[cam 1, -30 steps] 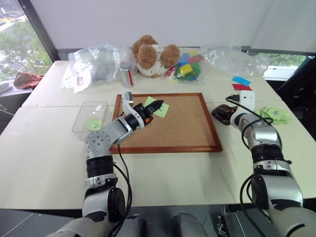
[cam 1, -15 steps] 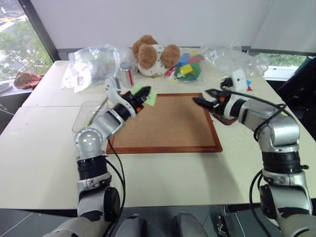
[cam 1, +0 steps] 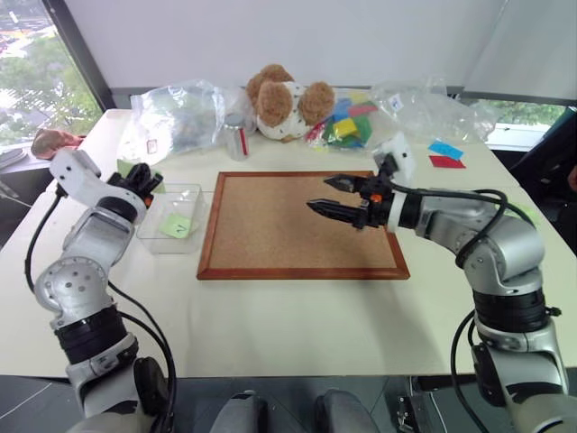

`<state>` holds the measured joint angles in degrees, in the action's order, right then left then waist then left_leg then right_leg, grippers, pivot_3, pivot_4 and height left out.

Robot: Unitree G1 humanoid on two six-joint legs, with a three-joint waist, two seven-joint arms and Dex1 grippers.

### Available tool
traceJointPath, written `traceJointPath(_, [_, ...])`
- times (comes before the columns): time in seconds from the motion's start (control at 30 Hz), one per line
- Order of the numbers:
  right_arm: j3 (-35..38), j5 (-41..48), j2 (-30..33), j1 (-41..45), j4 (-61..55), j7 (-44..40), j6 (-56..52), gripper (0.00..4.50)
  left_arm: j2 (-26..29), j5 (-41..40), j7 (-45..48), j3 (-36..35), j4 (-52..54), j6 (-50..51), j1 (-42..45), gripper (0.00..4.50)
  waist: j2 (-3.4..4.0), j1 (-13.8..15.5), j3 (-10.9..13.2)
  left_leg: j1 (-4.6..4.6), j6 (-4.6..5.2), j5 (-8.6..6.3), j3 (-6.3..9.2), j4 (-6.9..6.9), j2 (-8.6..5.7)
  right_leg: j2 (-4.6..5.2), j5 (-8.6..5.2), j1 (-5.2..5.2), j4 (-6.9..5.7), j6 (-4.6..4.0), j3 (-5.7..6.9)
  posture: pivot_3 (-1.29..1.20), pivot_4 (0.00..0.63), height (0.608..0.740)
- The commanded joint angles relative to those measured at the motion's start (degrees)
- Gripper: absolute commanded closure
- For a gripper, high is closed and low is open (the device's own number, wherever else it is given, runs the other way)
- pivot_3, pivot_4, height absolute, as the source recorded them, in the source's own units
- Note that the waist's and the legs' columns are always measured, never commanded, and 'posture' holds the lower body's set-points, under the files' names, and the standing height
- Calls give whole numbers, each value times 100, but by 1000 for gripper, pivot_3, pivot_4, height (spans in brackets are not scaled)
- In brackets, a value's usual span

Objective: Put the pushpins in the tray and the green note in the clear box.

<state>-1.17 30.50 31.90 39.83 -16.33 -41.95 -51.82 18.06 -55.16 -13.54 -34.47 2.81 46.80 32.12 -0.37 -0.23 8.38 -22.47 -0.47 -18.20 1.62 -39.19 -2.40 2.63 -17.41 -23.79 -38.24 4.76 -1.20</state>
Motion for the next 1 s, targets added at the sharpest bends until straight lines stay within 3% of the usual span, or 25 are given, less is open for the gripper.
traceJointPath(0.03, [31, 11, -42, 118, -99, 32, 164, 1206, -21, 36, 163, 82, -378, -70, 131, 4500, -3, -7, 2, 0, 0, 0, 0, 0, 0, 0, 0, 0, 0, 0, 0, 0, 150, 740])
traceJointPath(0.07, [31, 22, -42, 98, -121, 48, 165, 1206, -55, 32, 148, 70, -484, -74, 148, 4500, -3, -16, 2, 0, 0, 0, 1, 1, 0, 0, 0, -1, 1, 0, 0, 0, 150, 740])
traceJointPath(0.17, [30, 34, -31, 29, -201, 108, 158, 1143, -72, 43, 111, 85, -691, -7, 167, 3614, -3, -43, 2, 0, 0, 0, 2, 6, 0, 0, 0, -5, 0, 0, 1, 0, 150, 740])
traceJointPath(0.4, [102, 77, 36, -118, -340, 225, 117, 1143, 230, -215, 120, 69, -453, 396, 238, 290, -5, -54, 3, -2, 0, 0, 1, 6, 1, 0, 0, -9, -3, 0, -1, 0, 150, 740])
traceJointPath(0.43, [113, 73, 56, -145, -345, 232, 120, 1143, 274, -293, 49, 42, -364, 484, 250, 94, -5, -53, 3, -2, 0, 0, 1, 6, 1, 0, 0, -9, -3, 0, -1, 0, 150, 740])
traceJointPath(0.8, [185, 88, 282, -302, -377, 170, 136, 1143, 1089, -1047, 117, 149, 490, 1435, 401, 94, -6, -53, 3, -2, 0, 0, 2, 6, 1, 0, 0, -8, -2, 0, -2, 0, 150, 740])
traceJointPath(1.0, [628, 326, 819, -630, -467, -115, 54, 1143, 1790, -1540, 1781, 806, 1248, 1853, 180, 94, -9, -38, 5, -5, 1, -1, 3, 9, 0, 2, 0, -9, 2, 0, -1, 0, 150, 740])
